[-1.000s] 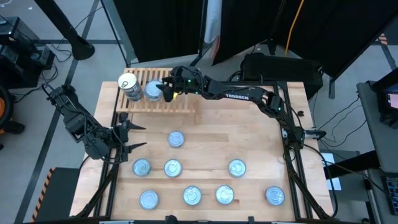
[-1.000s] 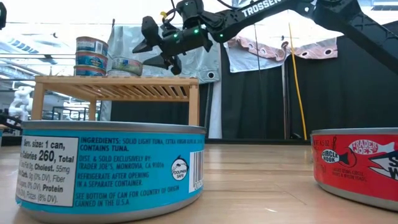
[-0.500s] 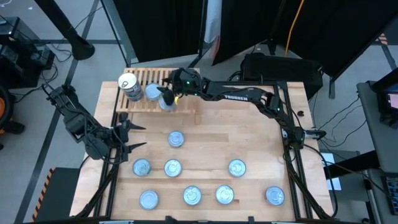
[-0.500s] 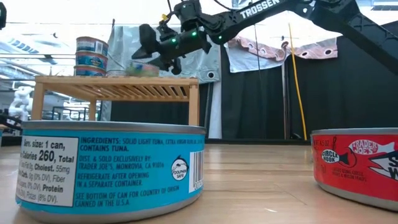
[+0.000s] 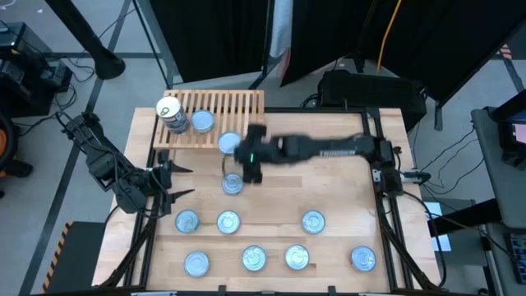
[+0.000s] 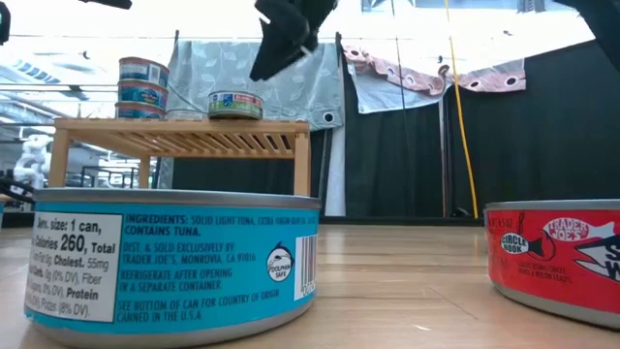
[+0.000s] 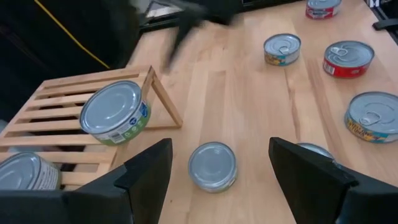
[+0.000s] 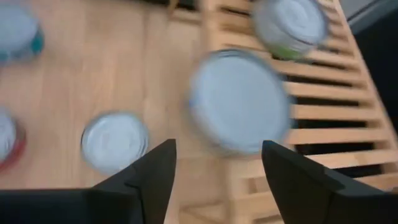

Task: Stack canned seafood by type on shelf
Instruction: Stack the green can on top of the other green can

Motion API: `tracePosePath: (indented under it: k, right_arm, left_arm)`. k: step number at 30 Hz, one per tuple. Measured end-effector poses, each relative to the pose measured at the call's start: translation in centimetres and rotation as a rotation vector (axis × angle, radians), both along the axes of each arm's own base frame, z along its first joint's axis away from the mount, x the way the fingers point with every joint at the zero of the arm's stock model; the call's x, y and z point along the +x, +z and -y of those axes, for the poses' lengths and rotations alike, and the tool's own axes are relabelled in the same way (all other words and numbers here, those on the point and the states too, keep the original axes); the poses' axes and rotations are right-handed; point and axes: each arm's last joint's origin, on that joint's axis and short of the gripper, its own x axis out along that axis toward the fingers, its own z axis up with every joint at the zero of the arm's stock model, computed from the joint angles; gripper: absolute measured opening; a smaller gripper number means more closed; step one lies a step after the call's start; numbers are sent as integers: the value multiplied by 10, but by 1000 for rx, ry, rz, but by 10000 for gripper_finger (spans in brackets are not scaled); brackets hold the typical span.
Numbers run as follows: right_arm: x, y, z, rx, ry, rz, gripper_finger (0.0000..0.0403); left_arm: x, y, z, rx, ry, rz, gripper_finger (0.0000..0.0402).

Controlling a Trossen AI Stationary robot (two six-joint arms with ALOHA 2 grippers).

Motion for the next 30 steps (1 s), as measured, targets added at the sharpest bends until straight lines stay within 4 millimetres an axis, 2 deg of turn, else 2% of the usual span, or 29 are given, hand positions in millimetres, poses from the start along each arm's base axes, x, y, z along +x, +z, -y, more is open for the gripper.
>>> tracePosePath:
  k: [2,5,11,15,18,23,30]
  right_arm:
    - [3,-16,-22,-135,19,-52,224]
    - [9,-34,-43,-328,2,-57,229]
    - [16,-37,-66,-491,33,61,264]
    - [22,-48,-59,-487,31,63,291]
    - [29,-59,-52,-533,11,39,296]
    - [38,-74,-44,-611,19,1,281]
    - [40,-73,-30,-631,0,-10,248]
  left_arm:
    - [1,1,1,-8,1,10,273]
    - [3,2,3,-17,3,28,273]
    - [4,2,4,-19,1,34,273]
    - [4,2,4,-10,-4,32,273]
    - [4,2,4,-4,-7,32,273]
    - [4,2,3,-2,-6,30,273]
    - [4,2,3,2,-7,29,273]
